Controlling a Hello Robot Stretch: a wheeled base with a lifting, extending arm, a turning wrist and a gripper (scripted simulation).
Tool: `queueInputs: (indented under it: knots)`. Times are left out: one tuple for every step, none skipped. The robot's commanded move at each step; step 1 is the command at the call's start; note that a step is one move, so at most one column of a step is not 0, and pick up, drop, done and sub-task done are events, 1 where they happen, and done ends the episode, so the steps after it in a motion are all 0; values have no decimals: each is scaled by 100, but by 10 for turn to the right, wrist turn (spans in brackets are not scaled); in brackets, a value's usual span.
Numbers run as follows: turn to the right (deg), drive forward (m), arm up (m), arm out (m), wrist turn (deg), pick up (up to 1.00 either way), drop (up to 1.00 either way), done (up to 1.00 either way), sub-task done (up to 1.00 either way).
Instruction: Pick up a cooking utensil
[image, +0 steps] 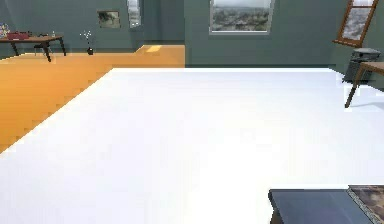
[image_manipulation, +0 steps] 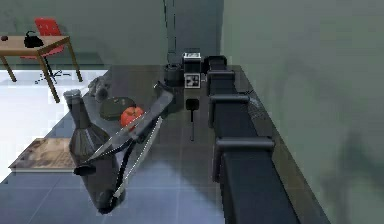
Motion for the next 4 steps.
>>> queueInputs:
  knots:
    - [0,0,0,0,450,0,0,0,0]
    - [0,0,0,0,450,0,0,0,0]
    - [0,0,0,0,450,0,0,0,0]
    - [0,0,0,0,60,0,0,0,0]
